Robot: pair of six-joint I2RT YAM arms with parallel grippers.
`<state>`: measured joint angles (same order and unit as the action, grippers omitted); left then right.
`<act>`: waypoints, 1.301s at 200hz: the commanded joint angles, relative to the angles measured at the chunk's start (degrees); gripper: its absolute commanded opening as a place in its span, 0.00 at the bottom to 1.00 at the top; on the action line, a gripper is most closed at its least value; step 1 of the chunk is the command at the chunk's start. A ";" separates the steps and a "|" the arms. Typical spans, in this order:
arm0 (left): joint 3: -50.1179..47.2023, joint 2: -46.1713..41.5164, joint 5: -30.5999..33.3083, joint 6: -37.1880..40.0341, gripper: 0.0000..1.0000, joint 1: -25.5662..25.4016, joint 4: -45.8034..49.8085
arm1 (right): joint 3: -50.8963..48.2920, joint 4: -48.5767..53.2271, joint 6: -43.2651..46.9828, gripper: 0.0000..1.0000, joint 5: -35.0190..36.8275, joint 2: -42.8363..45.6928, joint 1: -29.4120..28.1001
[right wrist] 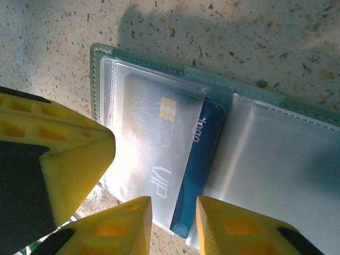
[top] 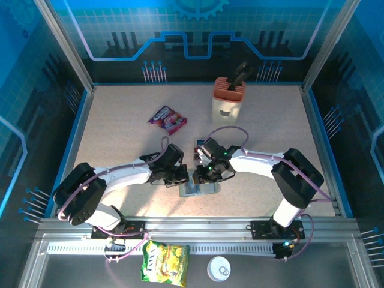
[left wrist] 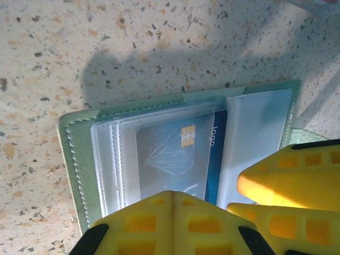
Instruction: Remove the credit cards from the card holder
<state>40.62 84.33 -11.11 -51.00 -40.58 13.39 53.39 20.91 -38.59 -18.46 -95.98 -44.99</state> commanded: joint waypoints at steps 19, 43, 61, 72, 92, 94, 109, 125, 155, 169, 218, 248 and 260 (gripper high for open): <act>0.19 -1.19 2.29 0.87 0.00 -0.18 2.05 | 0.92 -0.84 -0.78 0.28 -1.37 -0.24 -0.42; -1.73 -2.33 2.71 -0.21 0.00 -0.14 0.64 | 0.91 -0.87 -0.90 0.29 -1.54 -0.26 -0.32; -2.43 -2.52 3.23 -0.55 0.00 -0.17 0.35 | 0.98 -1.12 -1.21 0.29 -2.03 -0.43 -0.21; -2.73 -2.33 3.18 -0.54 0.00 -0.05 -0.02 | 0.94 -1.52 -1.41 0.29 -2.31 -0.67 -0.12; -2.83 -1.81 3.39 -0.50 0.00 -0.03 -0.23 | 0.99 -2.44 -2.14 0.29 -2.91 -1.33 -0.09; -2.96 -1.74 3.38 -0.50 0.00 -0.10 -0.32 | 1.08 -2.45 -2.18 0.29 -3.01 -1.43 -0.01; -3.26 -1.27 2.91 -0.59 0.00 -0.11 -1.35 | 1.23 -2.75 -2.51 0.29 -3.50 -2.11 0.02; -3.28 -0.42 2.75 -0.61 0.00 -0.06 -1.13 | 0.85 -3.65 -3.16 0.29 -3.62 -2.19 0.12; -3.61 0.17 2.56 -0.51 0.00 0.12 -0.75 | 0.79 -4.01 -3.69 0.30 -3.68 -2.88 0.27; -3.62 0.50 2.41 -0.79 0.00 0.28 -0.26 | 0.69 -4.28 -3.82 0.30 -3.78 -3.18 0.26; -3.81 2.41 1.58 -1.12 0.00 0.39 -0.06 | 1.06 -3.85 -3.61 0.30 -3.43 -5.24 0.32; -3.40 2.87 1.49 -0.77 0.00 0.36 0.41 | 0.89 -0.96 -3.50 0.30 -0.62 -4.61 0.43; -3.36 2.73 1.65 -0.68 0.00 0.47 0.65 | 0.93 0.50 -3.34 0.30 0.99 -3.93 0.50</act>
<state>37.76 85.17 -9.47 -51.27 -40.27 11.51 53.74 17.08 -41.80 -21.08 -100.31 -44.93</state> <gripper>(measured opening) 0.041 0.303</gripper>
